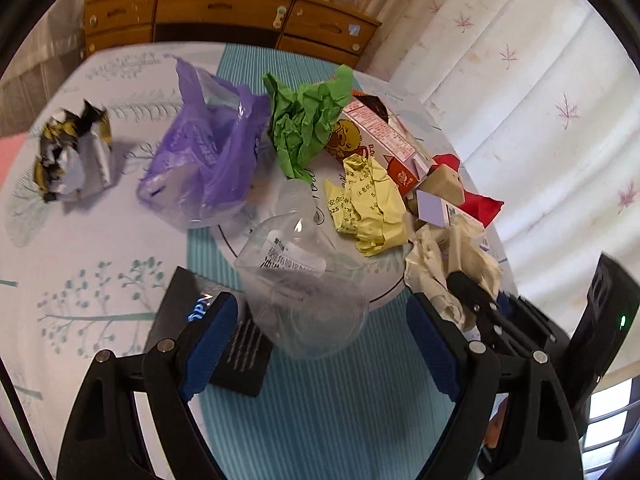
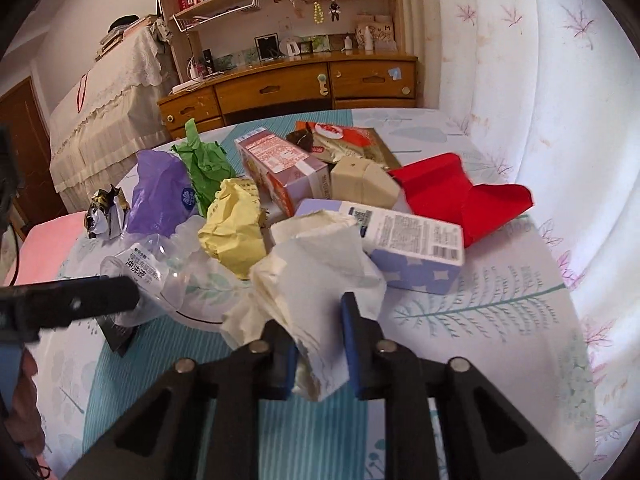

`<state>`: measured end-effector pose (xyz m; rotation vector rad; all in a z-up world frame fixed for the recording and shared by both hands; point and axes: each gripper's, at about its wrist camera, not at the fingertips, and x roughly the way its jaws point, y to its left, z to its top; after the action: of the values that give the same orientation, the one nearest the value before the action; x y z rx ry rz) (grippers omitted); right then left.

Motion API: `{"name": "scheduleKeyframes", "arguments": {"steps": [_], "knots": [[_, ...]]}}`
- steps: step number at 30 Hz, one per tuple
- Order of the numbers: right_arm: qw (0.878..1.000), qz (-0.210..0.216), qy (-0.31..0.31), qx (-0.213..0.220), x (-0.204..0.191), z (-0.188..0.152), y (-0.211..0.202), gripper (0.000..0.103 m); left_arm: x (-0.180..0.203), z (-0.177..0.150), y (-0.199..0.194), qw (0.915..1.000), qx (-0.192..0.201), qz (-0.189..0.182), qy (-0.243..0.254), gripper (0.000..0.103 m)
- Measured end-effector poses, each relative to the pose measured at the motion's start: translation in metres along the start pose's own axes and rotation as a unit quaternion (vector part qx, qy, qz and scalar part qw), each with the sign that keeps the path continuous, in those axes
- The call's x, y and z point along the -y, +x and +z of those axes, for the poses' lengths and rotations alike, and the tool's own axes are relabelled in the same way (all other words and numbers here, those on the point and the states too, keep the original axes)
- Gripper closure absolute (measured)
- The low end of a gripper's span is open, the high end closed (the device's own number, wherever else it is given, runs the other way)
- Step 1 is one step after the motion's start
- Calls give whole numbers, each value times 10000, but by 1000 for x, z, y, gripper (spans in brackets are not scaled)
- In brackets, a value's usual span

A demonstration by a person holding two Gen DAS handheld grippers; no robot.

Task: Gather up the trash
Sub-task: 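Grasp the crumpled tissues with the right gripper while the left gripper grasps the clear bottle, then carry the bottle with the left gripper while the right gripper carries tissues over the bin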

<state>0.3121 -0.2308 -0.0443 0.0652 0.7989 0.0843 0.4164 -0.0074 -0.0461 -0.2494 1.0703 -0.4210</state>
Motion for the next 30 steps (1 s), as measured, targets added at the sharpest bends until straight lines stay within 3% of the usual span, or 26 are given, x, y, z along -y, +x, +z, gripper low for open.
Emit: {"name": "scheduleKeyframes", "arguments": {"steps": [10, 12, 14, 15, 17, 19, 26, 30], "knots": [[9999, 122, 117, 22, 7, 0, -2, 88, -22, 19, 13, 9963, -311, -465, -650, 19], [9999, 131, 111, 22, 6, 0, -1, 88, -22, 23, 14, 9961, -321, -493, -661, 24], [9998, 130, 114, 18, 6, 0, -1, 88, -22, 25, 13, 9961, -343, -448, -682, 47], [9998, 132, 120, 17, 6, 0, -1, 88, -22, 26, 15, 9957, -387, -451, -711, 49], [9998, 141, 133, 13, 7, 0, -2, 88, -23, 26, 18, 9946, -493, -455, -788, 70], [9997, 173, 174, -4, 7, 0, -2, 88, -21, 25, 22, 9948, -577, -350, -759, 80], [9990, 273, 361, -35, 14, -2, -14, 91, 3, 7, 12, 9993, -280, 92, -236, 82], [9983, 374, 443, -11, 15, -6, -29, 97, 14, -7, -5, 9997, -60, 221, -69, 82]]}}
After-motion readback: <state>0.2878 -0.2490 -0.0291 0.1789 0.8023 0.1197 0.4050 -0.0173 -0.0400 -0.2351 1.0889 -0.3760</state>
